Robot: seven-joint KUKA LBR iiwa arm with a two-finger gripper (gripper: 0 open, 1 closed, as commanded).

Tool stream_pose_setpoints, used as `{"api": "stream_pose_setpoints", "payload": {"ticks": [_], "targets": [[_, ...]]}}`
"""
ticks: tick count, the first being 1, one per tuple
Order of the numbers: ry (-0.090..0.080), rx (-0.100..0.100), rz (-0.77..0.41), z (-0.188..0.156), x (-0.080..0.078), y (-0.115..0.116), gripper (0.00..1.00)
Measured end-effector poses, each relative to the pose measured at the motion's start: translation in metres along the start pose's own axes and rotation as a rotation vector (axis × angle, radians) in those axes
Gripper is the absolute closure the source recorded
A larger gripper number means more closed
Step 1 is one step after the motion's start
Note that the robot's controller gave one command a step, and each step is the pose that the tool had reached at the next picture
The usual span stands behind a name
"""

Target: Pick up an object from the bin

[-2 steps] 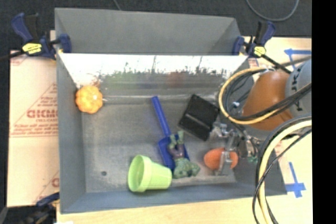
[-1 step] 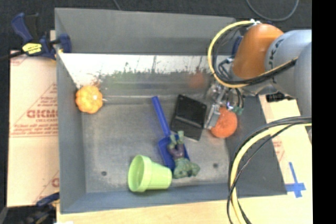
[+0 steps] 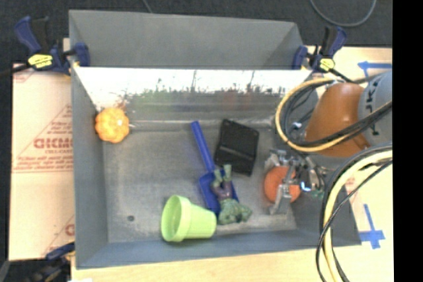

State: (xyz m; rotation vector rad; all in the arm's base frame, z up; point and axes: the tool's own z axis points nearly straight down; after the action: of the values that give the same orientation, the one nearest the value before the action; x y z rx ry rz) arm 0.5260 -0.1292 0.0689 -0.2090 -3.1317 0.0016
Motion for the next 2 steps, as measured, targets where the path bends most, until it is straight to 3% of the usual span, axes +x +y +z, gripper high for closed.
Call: {"api": "stream_pose_setpoints", "payload": {"ticks": [1,2], "targets": [[-0.035,0.005,-0.075,-0.003,-0.073,-0.014,0.0],[0.006,0.0,-0.003,0.0,-0.005,-0.006,1.0]]}}
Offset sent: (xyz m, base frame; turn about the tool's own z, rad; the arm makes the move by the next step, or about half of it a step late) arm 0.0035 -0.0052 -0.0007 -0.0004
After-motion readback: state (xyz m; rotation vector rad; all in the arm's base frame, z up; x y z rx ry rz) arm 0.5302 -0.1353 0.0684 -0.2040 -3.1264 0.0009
